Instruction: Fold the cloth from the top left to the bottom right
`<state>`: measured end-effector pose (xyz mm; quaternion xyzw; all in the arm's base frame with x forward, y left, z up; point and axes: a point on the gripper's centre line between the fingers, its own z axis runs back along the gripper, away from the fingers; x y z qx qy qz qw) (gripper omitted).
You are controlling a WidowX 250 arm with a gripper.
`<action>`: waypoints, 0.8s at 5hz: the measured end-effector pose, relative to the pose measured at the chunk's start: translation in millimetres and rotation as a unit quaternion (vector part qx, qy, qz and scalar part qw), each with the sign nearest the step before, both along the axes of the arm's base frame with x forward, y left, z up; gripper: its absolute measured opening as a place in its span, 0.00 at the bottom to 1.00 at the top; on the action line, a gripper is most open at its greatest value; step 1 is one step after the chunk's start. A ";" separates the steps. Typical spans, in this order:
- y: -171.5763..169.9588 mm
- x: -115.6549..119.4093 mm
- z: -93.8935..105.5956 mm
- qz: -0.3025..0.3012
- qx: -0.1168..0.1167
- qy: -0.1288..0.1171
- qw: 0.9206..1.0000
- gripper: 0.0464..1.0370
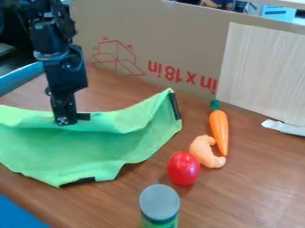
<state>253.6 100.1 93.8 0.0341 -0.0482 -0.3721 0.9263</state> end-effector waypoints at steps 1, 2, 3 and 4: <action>-4.1 -8.6 -1.5 -0.004 0.006 0.001 1.000 0.02; -9.5 -14.2 -6.9 -0.003 0.007 0.001 1.000 0.02; -15.6 -18.9 -12.8 -0.007 0.015 0.001 1.000 0.04; -19.3 -22.7 -19.2 0.000 0.025 0.003 1.000 0.20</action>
